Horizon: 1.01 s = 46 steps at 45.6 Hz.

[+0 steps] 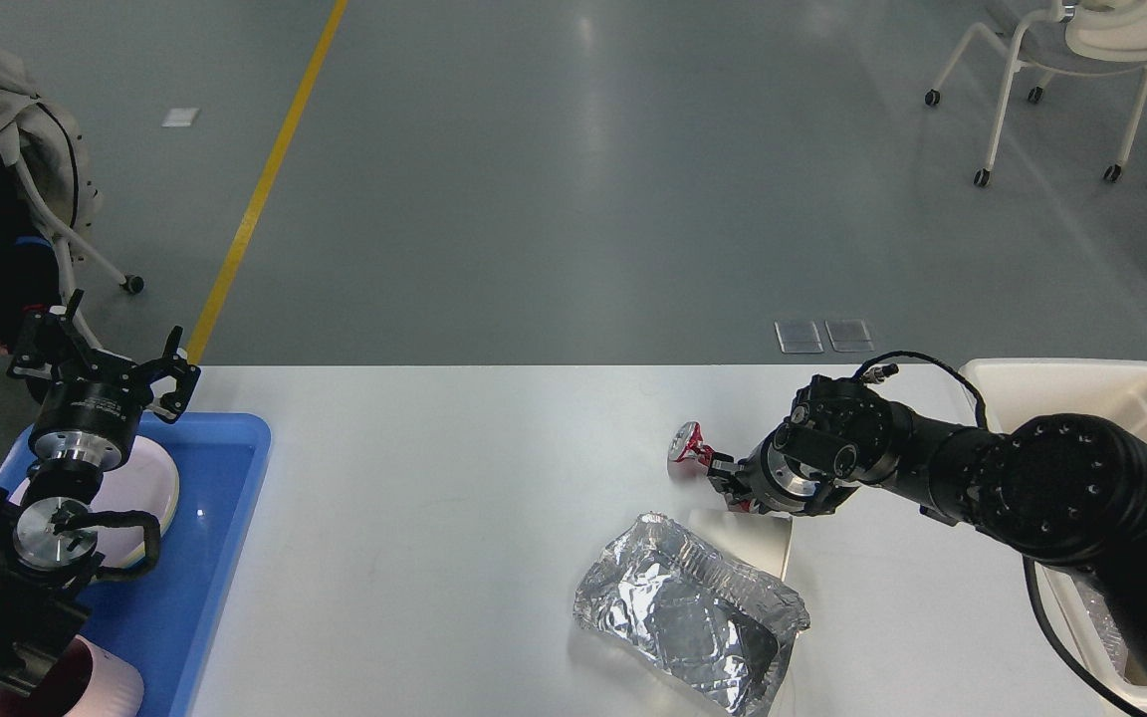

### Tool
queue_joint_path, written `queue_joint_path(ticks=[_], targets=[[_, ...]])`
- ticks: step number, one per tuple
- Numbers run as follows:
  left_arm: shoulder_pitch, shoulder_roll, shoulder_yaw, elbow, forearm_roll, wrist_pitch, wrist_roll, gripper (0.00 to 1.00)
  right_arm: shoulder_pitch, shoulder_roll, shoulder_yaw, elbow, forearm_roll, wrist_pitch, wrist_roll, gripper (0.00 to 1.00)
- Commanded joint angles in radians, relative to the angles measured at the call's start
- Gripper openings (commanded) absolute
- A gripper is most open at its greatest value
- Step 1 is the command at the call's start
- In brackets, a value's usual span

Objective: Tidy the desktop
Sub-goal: 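Grasp the red can with the right gripper, then lift the red can and drop it into the white bin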

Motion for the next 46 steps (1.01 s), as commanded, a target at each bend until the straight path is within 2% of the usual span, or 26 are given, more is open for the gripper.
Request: queue_joint_path(ticks=[1,2,32,40,46], targets=[[0.000,-0.001,0.000,0.000,0.000,0.000,0.000,0.98,0.000,-0.001,0.009,-0.009,0.029,0.001,0.002,0.08],[0.000,-0.001,0.000,0.000,0.000,0.000,0.000,0.98,0.000,-0.001,0.009,-0.009,0.032,0.002,0.002,0.00],[0.000,0.001,0.000,0.000,0.000,0.000,0.000,0.98,0.041,0.002,0.004,0.003,0.030,0.015,0.000,0.00],[0.000,-0.001,0.000,0.000,0.000,0.000,0.000,0.98,0.156,-0.047,-0.014,0.098,0.032,0.032,-0.001,0.00],[0.000,0.001,0.000,0.000,0.000,0.000,0.000,0.98,0.322,-0.128,-0.033,0.215,0.036,0.136,-0.006,0.00]])
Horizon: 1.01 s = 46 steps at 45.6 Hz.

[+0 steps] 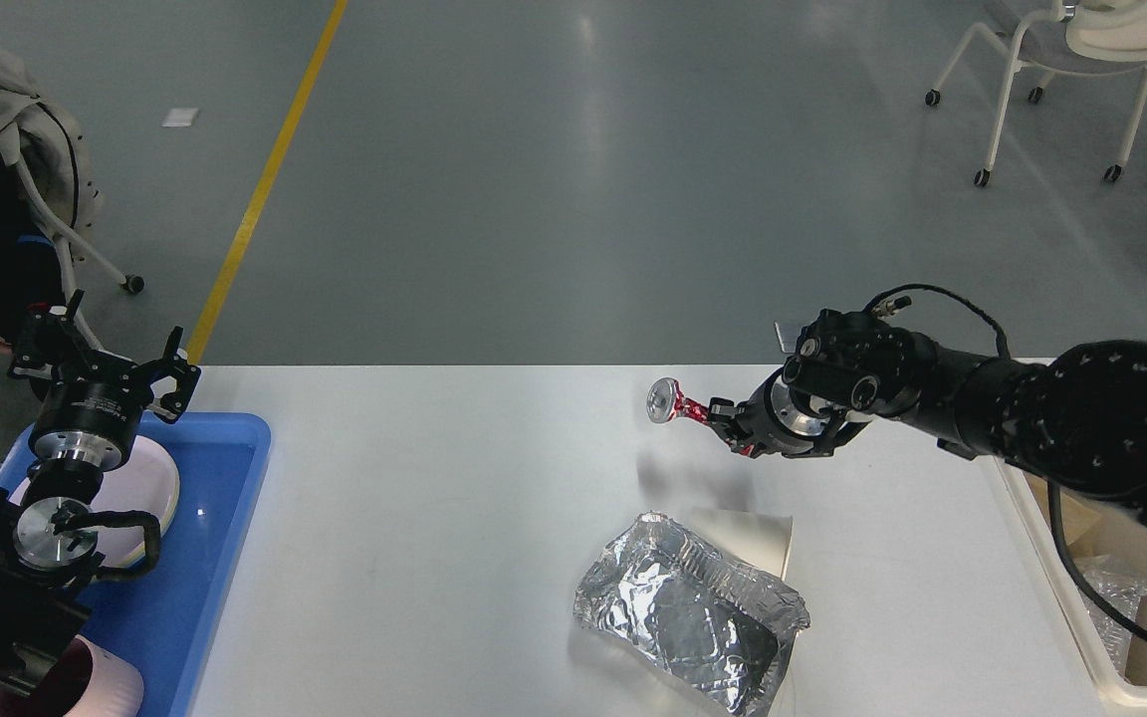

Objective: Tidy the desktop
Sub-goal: 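Lift the red can and drop it into the white bin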

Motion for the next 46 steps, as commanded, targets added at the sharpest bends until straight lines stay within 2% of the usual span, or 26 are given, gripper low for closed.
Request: queue_joint_path(ticks=[1,7,27,37,46], targets=[[0.000,0.001,0.000,0.000,0.000,0.000,0.000,0.98,0.161,-0.075,-0.025,0.111,0.005,0.110,-0.002,0.00],[0.000,0.001,0.000,0.000,0.000,0.000,0.000,0.98,0.310,-0.118,-0.066,0.228,0.006,0.205,-0.001,0.00],[0.000,0.001,0.000,0.000,0.000,0.000,0.000,0.98,0.799,-0.218,-0.119,0.716,0.009,0.248,-0.001,0.00],[0.000,0.001,-0.002,0.000,0.000,0.000,0.000,0.98,0.838,-0.293,-0.123,0.768,0.023,0.241,0.001,0.00],[0.000,0.001,0.000,0.000,0.000,0.000,0.000,0.98,0.709,-0.387,-0.174,0.708,0.014,0.191,0.003,0.00]])
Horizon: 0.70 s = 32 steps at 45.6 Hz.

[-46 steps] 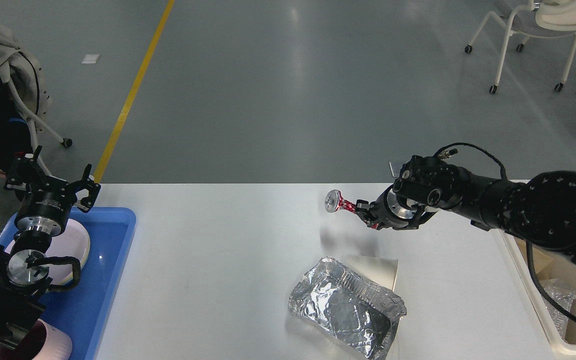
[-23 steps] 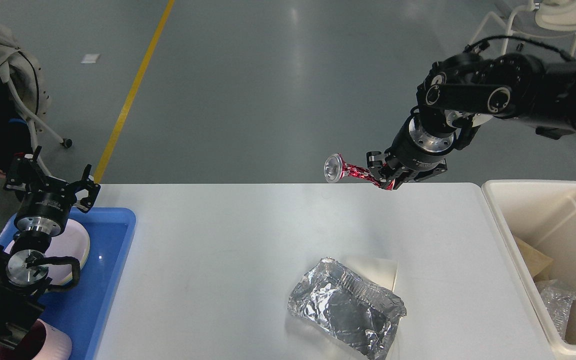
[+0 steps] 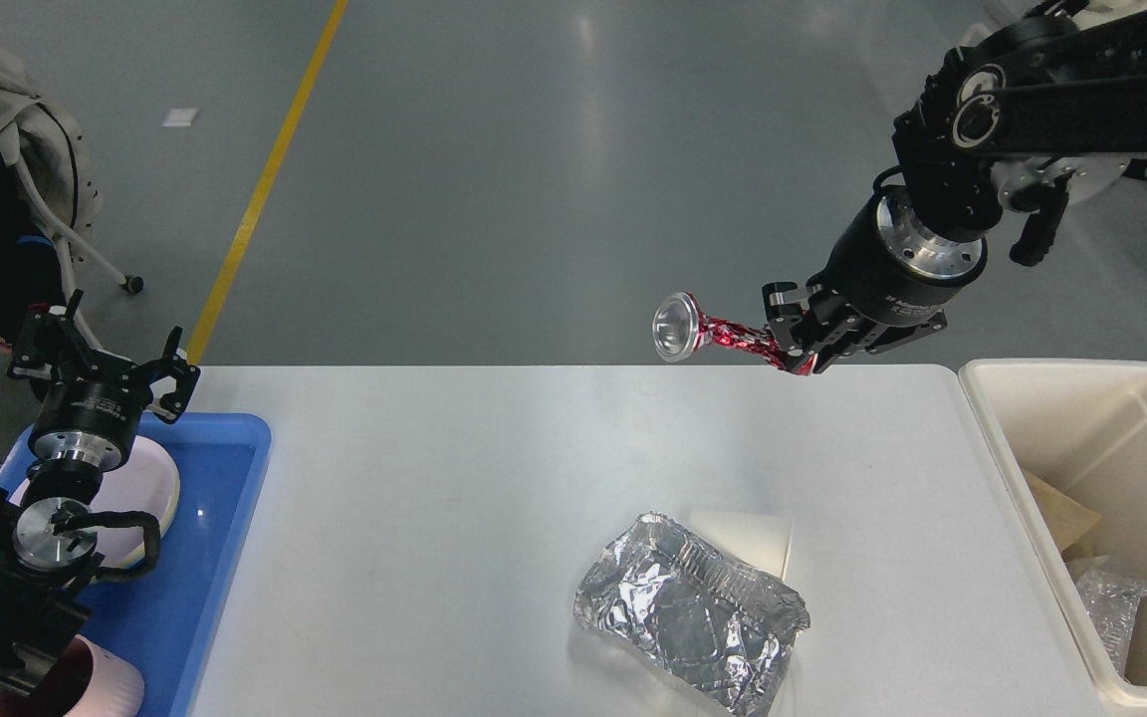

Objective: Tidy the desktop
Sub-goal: 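Lift the red can and drop it into the white bin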

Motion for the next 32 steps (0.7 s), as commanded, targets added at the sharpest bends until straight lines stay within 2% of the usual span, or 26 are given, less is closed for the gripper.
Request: queue_joint_path(ticks=[1,15,29,32], targets=[[0.000,0.000,0.001,0.000,0.000,0.000,0.000,0.98,-0.110,-0.073,-0.036,-0.069,-0.012,-0.039,0.000,0.00],[0.000,0.000,0.001,0.000,0.000,0.000,0.000,0.98,-0.578,-0.272,0.038,-0.462,-0.019,-0.137,0.000,0.00],[0.000,-0.001,0.001,0.000,0.000,0.000,0.000,0.98,-0.955,-0.255,0.113,-0.801,-0.002,-0.448,-0.004,0.00],[0.000,-0.001,0.001,0.000,0.000,0.000,0.000,0.98,-1.026,-0.223,0.116,-0.885,0.004,-0.475,-0.004,0.00]])
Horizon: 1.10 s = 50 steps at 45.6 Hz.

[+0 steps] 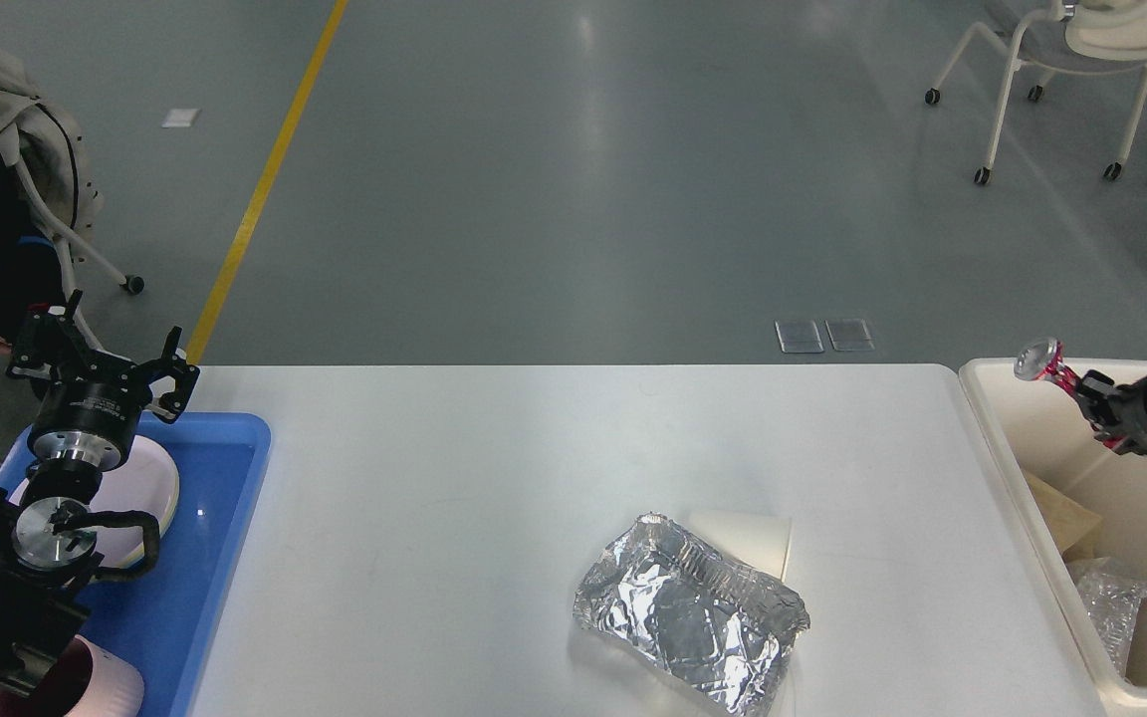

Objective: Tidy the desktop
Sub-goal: 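Lift the red can and drop it into the white bin, then move the right gripper back over the table toward the paper cup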

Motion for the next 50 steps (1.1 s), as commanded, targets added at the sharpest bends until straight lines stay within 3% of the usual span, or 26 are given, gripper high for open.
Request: queue_joint_path(ticks=[1,13,22,23,25,41,50], targets=[[0.000,-0.002,0.000,0.000,0.000,0.000,0.000,0.98,-0.150,0.051,0.006,-0.166,0.018,-0.073,-0.006,0.00],[0.000,0.000,0.000,0.000,0.000,0.000,0.000,0.98,-0.486,0.215,0.113,-0.560,0.225,-0.180,0.004,0.00],[0.000,0.000,0.000,0.000,0.000,0.000,0.000,0.98,-0.511,0.235,0.135,-0.597,0.240,-0.188,0.005,0.00],[0.000,0.000,0.000,0.000,0.000,0.000,0.000,0.98,-0.508,0.238,0.135,-0.599,0.240,-0.191,0.005,0.17],[0.000,0.000,0.000,0.000,0.000,0.000,0.000,0.98,-0.500,0.241,0.141,-0.599,0.243,-0.189,-0.001,1.00],[0.000,0.000,0.000,0.000,0.000,0.000,0.000,0.98,-0.493,0.235,0.185,-0.599,0.257,-0.174,-0.004,1.00],[0.000,0.000,0.000,0.000,0.000,0.000,0.000,0.98,-0.346,0.236,0.181,-0.593,0.256,-0.126,-0.006,1.00]])
